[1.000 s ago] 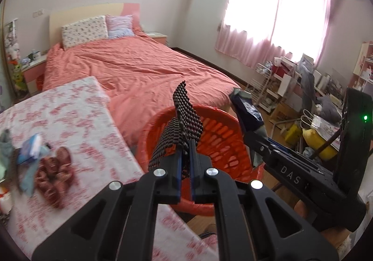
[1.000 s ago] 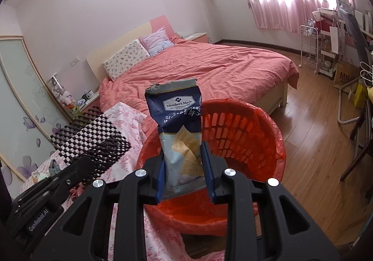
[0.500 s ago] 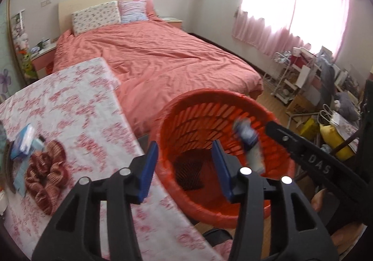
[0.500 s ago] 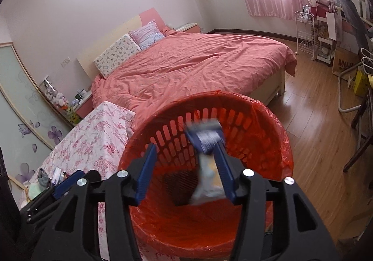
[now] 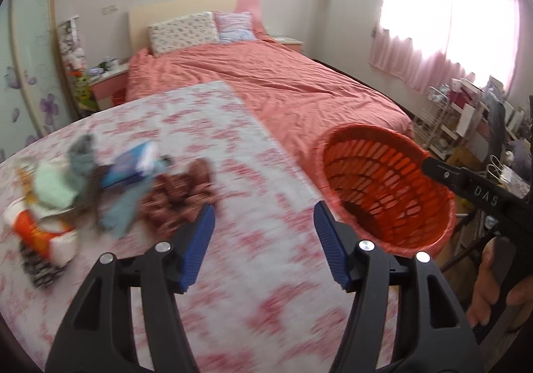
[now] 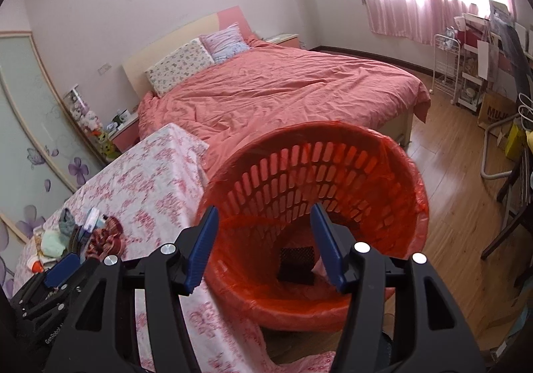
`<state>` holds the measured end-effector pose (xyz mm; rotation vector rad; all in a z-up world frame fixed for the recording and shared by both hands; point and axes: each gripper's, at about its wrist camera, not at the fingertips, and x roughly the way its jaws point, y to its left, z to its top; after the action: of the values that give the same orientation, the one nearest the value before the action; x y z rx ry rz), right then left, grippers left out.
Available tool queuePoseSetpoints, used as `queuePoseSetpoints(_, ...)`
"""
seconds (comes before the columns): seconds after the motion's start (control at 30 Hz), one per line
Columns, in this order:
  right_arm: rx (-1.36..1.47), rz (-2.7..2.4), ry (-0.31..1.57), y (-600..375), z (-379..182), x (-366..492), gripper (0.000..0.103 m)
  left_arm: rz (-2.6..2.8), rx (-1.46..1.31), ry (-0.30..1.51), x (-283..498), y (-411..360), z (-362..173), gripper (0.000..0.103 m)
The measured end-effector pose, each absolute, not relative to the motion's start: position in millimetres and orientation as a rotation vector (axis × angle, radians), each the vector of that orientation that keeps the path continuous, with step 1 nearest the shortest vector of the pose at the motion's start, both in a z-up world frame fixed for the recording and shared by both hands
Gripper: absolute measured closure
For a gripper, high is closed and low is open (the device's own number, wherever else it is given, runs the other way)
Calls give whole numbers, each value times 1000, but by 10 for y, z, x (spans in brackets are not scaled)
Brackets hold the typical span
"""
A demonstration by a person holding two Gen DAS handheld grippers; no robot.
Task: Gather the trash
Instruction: 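Open the right tool to drop the snack bag into the basket, then grasp the brown scrunchie with the right tool while the left tool grasps the black floral cloth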
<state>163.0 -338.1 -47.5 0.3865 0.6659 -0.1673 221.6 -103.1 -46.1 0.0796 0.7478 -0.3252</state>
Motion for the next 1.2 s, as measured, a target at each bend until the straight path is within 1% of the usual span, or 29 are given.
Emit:
queuePoseSetpoints(0.37, 272, -32, 720, -2475, -506, 1718, 45, -65, -10, 734, 1923, 326, -455, 40)
queuePoseSetpoints(0.6, 201, 54, 755, -1907, -574, 1843, 45, 69, -40, 753, 1923, 1048, -577, 39)
queuePoseSetpoints(0.7, 176, 85, 772, -1697, -613, 1938, 43, 82, -64, 772, 1973, 1222, -626, 39)
queuePoseSetpoints(0.77, 166, 101, 780, -1592, -644, 1999, 33, 81, -70, 787, 2015, 1287, -667, 38)
queuePoseSetpoints(0.8, 158, 105, 786, -1536, -666, 2038, 32, 77, -70, 796, 2038, 1311, -697, 37)
queuePoseSetpoints(0.97, 131, 115, 840, -1363, -796, 2224, 29, 47, -81, 838, 2187, 1327, -845, 34)
queuePoseSetpoints(1.13, 131, 108, 892, -1266, -902, 2408, 29, 43, -77, 882, 2351, 1324, -964, 34)
queuePoseSetpoints(1.2, 131, 101, 898, -1241, -916, 2462, 29, 40, -84, 884, 2412, 1336, -976, 36)
